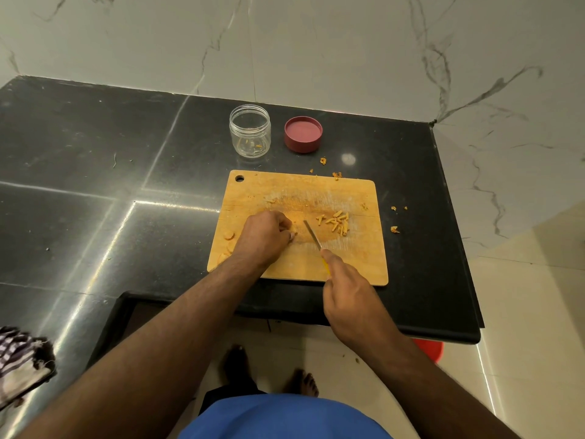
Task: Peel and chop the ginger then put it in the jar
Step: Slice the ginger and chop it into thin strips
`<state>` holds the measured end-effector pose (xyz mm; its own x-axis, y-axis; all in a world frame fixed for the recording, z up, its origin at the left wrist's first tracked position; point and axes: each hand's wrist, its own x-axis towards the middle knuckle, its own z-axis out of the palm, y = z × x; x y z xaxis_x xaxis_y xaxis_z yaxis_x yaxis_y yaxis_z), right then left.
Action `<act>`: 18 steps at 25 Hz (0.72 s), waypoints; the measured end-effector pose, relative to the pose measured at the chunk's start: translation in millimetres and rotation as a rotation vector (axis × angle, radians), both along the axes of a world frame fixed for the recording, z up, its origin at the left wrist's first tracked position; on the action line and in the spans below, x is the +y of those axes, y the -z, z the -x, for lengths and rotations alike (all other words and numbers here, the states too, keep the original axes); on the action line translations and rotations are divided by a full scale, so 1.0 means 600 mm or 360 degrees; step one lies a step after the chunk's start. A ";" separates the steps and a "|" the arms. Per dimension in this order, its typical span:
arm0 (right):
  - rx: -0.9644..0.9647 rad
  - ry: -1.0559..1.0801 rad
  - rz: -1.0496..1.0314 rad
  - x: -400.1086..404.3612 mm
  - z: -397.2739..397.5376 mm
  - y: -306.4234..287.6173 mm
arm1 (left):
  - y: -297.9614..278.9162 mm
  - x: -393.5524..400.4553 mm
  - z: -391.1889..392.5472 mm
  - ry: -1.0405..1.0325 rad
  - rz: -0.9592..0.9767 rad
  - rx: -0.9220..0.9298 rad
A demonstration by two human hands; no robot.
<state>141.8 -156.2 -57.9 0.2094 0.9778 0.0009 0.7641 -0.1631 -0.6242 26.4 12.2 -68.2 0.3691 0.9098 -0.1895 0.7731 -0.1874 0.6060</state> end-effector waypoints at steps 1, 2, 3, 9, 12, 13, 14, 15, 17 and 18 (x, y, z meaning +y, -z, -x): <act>0.0025 0.0003 0.0019 0.000 0.003 0.001 | 0.000 0.000 0.000 -0.0006 0.0003 -0.0006; 0.0039 0.0013 0.0034 0.002 0.002 0.002 | 0.001 0.000 0.000 -0.0012 0.0002 -0.0008; 0.0050 0.0022 0.0062 0.004 0.001 0.002 | 0.001 0.001 0.000 -0.0015 0.0001 -0.0005; 0.0049 -0.0058 0.0122 0.021 0.014 0.000 | -0.001 0.003 -0.001 -0.0027 0.0038 -0.0001; 0.0004 -0.0045 0.0165 0.030 0.019 0.005 | -0.003 0.003 -0.002 -0.0018 0.0042 -0.0001; -0.0007 -0.0043 0.0186 0.032 0.019 0.005 | -0.004 0.003 -0.001 -0.0018 0.0046 -0.0008; -0.0014 -0.0048 0.0206 0.034 0.019 0.005 | -0.005 0.003 -0.002 -0.0016 0.0048 -0.0013; -0.0016 -0.0060 0.0225 0.036 0.020 0.004 | -0.006 0.003 -0.002 -0.0012 0.0046 -0.0015; -0.0014 -0.0091 0.0257 0.037 0.024 0.000 | -0.008 0.003 -0.002 0.0001 0.0037 -0.0010; -0.0013 -0.0102 0.0276 0.037 0.025 0.000 | -0.009 0.003 -0.002 0.0007 0.0036 -0.0008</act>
<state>127.0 -133.8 -57.7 0.1476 0.9748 -0.1671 0.7813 -0.2186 -0.5847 27.7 14.1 -63.0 0.3740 0.9037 -0.2083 0.7691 -0.1767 0.6142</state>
